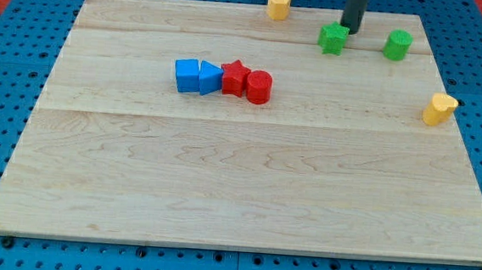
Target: Push the green star close to the yellow hexagon
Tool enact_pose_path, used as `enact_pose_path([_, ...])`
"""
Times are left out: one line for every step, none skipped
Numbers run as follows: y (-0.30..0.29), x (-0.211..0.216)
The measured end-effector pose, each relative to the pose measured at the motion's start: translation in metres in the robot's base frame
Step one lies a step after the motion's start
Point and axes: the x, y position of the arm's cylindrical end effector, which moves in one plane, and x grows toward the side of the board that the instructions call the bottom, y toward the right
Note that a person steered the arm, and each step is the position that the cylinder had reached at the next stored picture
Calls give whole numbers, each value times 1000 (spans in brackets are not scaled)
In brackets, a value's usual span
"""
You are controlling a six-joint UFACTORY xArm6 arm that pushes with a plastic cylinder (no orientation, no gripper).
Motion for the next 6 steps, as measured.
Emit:
enact_pose_path([-5,21])
enact_pose_path([-50,28])
enact_pose_path([-79,32])
enact_pose_path([-105,52])
enact_pose_path([-131,58])
enact_pose_path([-143,45])
